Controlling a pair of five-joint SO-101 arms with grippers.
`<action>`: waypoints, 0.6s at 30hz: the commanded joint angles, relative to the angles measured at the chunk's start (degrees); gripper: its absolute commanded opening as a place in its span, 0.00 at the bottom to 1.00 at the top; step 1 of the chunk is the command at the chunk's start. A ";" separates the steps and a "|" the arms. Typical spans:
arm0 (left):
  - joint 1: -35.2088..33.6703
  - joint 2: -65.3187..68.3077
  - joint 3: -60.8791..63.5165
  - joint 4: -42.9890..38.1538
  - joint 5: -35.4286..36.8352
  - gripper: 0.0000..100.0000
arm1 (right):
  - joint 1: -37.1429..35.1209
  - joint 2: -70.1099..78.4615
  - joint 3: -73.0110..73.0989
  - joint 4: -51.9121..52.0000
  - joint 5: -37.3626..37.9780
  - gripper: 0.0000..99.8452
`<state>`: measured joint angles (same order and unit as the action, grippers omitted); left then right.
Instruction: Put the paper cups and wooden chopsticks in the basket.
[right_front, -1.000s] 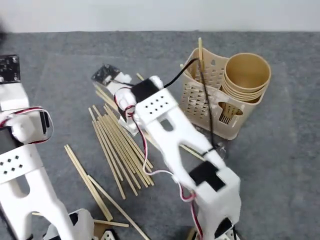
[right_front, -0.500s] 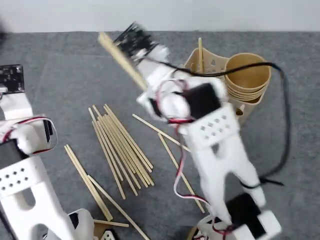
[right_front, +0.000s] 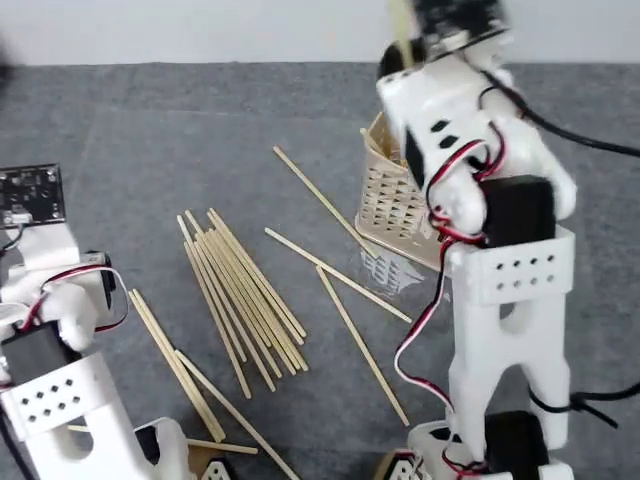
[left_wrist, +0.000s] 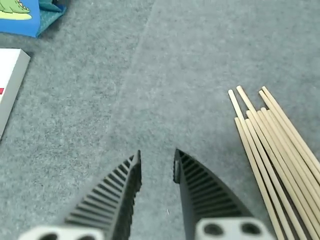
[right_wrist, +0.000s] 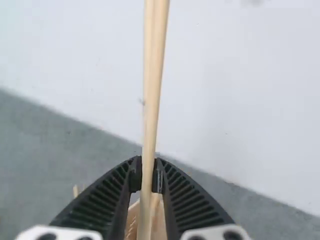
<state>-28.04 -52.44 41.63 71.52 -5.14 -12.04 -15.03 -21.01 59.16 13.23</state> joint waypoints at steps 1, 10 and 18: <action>0.26 -1.49 0.31 -1.23 -0.62 0.10 | 1.54 -2.42 3.78 -8.13 -2.20 0.01; 0.26 -1.85 1.71 -1.23 -0.62 0.10 | 5.14 -3.12 28.92 -32.31 -3.08 0.01; 0.26 -1.49 1.80 -0.88 -0.62 0.10 | 6.90 -5.41 40.88 -38.81 -7.12 0.01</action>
<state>-28.04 -52.53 43.56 71.52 -5.14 -5.80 -15.47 18.55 22.86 7.69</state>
